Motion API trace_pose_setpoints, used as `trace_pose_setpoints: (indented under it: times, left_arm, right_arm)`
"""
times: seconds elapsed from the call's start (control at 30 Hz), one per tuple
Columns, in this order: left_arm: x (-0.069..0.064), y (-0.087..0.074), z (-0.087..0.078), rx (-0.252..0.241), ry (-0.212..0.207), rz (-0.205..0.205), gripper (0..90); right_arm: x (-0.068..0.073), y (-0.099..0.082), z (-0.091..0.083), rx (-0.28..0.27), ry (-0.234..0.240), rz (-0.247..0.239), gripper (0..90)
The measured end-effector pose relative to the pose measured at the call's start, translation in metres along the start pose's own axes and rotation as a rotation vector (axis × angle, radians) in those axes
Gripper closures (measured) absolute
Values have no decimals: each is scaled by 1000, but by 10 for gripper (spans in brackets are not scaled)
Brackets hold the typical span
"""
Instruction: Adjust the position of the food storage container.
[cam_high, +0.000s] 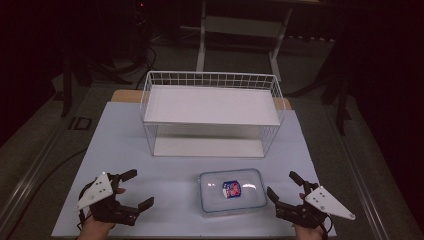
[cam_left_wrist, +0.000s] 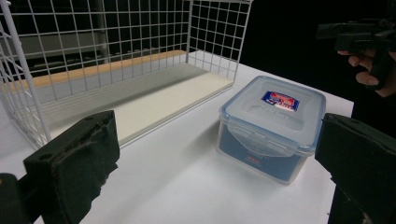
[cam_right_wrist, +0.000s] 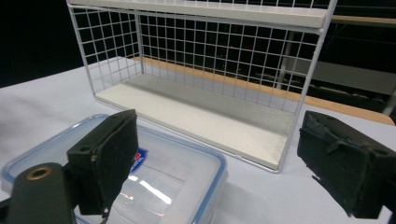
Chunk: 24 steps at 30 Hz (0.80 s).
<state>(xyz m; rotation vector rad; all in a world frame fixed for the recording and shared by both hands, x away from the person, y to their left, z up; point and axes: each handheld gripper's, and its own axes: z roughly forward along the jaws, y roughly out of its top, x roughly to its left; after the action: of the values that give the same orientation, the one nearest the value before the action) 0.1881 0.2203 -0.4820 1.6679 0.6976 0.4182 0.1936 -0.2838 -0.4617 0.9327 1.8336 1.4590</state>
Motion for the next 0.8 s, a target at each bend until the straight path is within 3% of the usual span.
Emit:
trace_pose_setpoints:
  times: [0.33,0.47,0.6,0.67,0.8]
  left_arm:
    - [1,0,2,-1,-3,2,0]
    - [1,0,3,0,-2,3,0]
    - [2,0,3,1,-2,5,0]
    - [2,0,3,1,1,7,0]
    - [1,0,4,3,-3,10,0]
  right_arm:
    - [13,13,-4,6,37,24,117]
    - [21,25,-4,23,114,65,118]
    - [33,32,-2,65,156,41,137]
    - [37,32,0,87,202,57,173]
    - [44,27,5,131,239,69,257]
